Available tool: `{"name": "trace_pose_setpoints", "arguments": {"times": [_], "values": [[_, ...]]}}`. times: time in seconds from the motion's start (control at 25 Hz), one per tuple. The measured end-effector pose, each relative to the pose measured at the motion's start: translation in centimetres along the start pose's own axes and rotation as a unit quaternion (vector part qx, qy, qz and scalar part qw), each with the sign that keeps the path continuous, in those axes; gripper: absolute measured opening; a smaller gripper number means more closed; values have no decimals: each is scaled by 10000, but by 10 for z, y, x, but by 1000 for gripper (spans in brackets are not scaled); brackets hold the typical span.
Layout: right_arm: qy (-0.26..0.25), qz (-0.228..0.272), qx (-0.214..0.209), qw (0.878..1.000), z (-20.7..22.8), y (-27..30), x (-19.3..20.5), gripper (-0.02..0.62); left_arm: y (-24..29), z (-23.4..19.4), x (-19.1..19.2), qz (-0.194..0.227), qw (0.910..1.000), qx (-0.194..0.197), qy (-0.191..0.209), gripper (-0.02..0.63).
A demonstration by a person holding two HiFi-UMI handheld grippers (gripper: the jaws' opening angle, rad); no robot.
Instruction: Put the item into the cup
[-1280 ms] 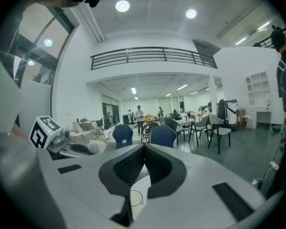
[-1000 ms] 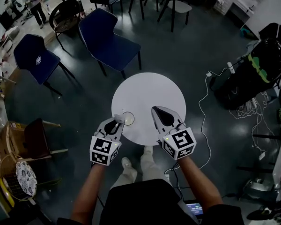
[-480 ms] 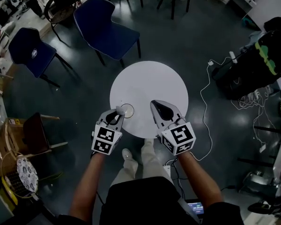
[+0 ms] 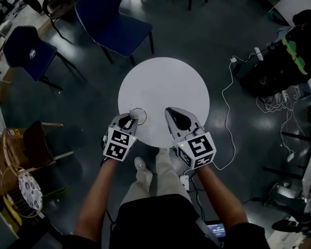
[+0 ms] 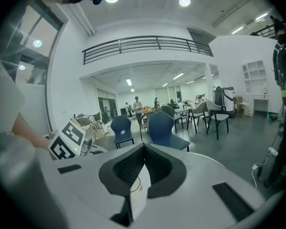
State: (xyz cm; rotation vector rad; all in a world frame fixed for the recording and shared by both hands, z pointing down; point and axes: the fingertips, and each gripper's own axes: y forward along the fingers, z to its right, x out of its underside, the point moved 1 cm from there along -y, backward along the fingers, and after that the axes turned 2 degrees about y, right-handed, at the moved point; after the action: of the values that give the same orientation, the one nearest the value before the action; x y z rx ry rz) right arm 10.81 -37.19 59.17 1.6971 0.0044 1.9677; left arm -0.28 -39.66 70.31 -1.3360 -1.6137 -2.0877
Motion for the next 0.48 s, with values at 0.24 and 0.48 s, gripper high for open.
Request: {"name": "trace_pose_setpoints", "arguments": {"times": [0.24,0.48], "values": [[154,-68,43,9998,11,8,14,17,27,-4,14,-283,9996,-7,-12,43],[256,-187,62,9995,16,15,33,17,49,-6,30,-505,9986,30,124,43]]}}
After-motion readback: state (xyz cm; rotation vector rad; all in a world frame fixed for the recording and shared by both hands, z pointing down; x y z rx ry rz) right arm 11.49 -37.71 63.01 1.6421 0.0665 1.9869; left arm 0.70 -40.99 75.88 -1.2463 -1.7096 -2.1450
